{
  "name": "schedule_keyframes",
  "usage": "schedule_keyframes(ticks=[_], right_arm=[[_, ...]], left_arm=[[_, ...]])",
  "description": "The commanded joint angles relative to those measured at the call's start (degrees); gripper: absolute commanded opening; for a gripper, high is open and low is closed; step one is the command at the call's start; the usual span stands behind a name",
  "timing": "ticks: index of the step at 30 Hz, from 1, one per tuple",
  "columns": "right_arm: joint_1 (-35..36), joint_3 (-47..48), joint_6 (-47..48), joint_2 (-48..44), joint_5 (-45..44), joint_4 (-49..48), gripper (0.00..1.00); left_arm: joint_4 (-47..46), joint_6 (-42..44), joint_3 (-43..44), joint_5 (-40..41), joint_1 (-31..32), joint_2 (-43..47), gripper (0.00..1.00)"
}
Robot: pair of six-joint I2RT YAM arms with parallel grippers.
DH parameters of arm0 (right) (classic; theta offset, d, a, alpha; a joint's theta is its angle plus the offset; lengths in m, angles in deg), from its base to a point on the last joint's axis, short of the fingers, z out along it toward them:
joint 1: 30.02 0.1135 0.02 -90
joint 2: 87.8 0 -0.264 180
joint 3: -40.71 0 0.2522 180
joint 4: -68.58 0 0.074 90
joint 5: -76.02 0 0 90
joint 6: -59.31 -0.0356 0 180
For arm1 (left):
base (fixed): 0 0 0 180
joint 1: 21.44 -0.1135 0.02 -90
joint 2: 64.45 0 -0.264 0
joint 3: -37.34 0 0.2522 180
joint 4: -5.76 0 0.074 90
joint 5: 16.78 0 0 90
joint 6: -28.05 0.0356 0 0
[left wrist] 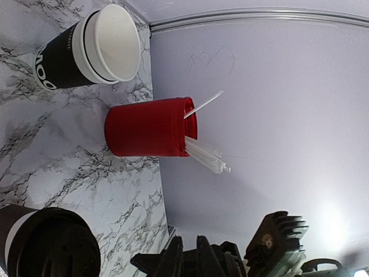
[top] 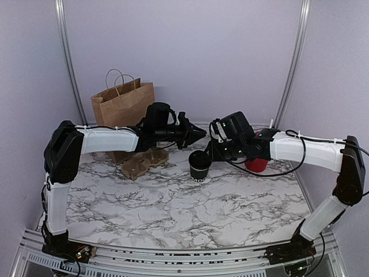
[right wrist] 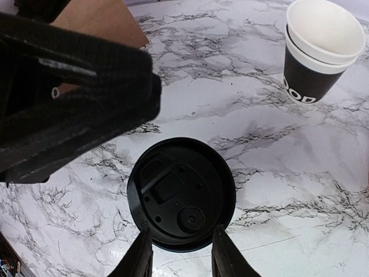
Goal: Pack the takeout coffee
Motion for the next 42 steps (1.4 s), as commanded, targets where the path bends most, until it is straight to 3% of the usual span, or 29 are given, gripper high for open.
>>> schedule_keyframes(ticks=[1,6,14,22,27,31,42], right_arm=[[-0.05,-0.24,-0.37,-1.39,0.4,-2.07,0.34],[0.56,0.54,-0.03,0.42,0.71,-3.49,0.33],[0.48,-3.4,-1.33,4.99,-1.57,-0.95,0.27],[0.66,-3.43,-1.05,3.65,-3.23,1.0,0.26],[0.81,-2.55,-0.81,3.45,-3.3,1.62,0.26],[0.76,-1.19,-0.89,2.14,-3.25,1.8,0.26],[-0.4,0.72,-0.34,-2.89,-2.96,1.77,0.28]], left_arm=[[1.03,0.45,3.45,-1.27,0.26,1.77,0.1],[1.75,-0.21,4.11,-1.87,0.18,-2.46,0.11],[2.16,-0.53,-2.78,-3.05,0.61,-9.87,0.09],[4.16,1.79,-2.49,-2.2,0.44,-6.03,0.09],[7.65,4.83,3.33,-2.55,0.19,-3.81,0.1],[15.72,10.25,8.63,-1.31,-0.2,-1.43,0.11],[17.02,15.23,-5.01,0.32,-3.91,12.18,0.13]])
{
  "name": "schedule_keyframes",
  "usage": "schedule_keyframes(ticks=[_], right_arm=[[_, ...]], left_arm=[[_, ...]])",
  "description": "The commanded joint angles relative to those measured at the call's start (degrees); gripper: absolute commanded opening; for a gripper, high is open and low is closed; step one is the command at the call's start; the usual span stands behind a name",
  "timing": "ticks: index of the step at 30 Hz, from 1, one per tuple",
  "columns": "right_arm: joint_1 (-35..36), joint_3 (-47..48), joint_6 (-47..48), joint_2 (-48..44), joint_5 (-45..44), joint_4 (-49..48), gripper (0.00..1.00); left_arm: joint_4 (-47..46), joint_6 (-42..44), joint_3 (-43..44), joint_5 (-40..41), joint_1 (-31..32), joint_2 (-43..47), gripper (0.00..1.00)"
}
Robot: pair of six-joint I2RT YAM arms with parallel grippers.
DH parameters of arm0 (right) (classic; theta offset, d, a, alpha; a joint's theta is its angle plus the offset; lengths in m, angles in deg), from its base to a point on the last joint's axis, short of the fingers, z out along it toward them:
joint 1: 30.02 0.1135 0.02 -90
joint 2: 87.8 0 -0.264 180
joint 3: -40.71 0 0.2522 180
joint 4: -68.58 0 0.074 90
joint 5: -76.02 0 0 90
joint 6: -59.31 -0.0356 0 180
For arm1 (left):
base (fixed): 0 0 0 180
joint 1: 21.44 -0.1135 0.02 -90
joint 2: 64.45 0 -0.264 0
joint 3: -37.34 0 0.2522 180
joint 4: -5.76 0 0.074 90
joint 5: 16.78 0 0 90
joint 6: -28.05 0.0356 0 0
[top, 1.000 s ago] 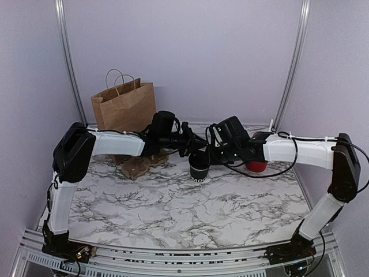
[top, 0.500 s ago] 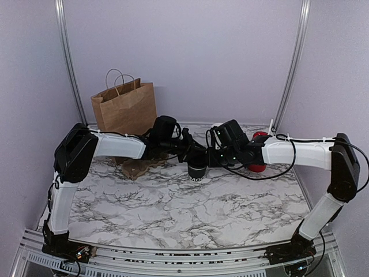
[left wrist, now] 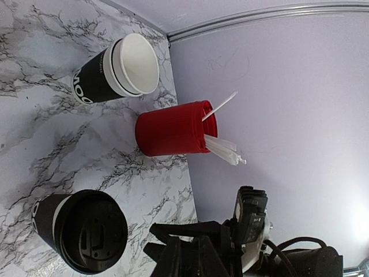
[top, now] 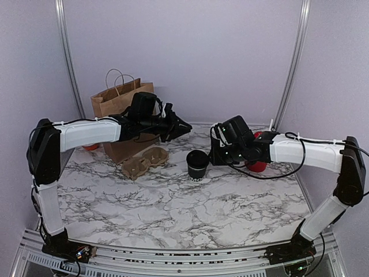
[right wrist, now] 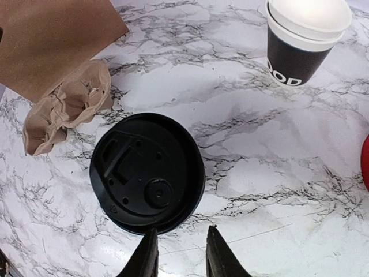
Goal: Pack the takeout coffee
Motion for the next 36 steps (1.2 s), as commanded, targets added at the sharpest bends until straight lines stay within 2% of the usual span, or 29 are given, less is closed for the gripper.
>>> schedule_keyframes(ticks=[1,10,19,23,31,36], right_arm=[[-1.04,2.37,0.39,-3.82,-0.27,0.13,0.28],[-3.43,1.67,1.79,-1.48,2.91,-3.56,0.32],[-4.34,5.73,4.09,3.21,4.9,-4.35,0.54],[-4.43,7.17,4.91,4.44,4.94,-4.03,0.62],[-4.61,8.38,6.34,5.35,5.21,-3.41,0.74],[-4.61,9.57,6.96,6.35,6.21,-2.53,0.78]], left_arm=[[2.41,3.67,-6.33,0.9,-1.65,6.01,0.13],[1.77,4.8,-14.96,2.58,-2.77,11.39,0.13],[3.11,7.15,-23.62,5.94,-1.69,15.82,0.12],[3.03,7.69,-27.76,7.2,1.46,18.11,0.12],[2.8,8.42,-33.08,8.62,3.41,21.38,0.12],[2.81,8.59,-34.15,9.18,4.47,21.7,0.12]])
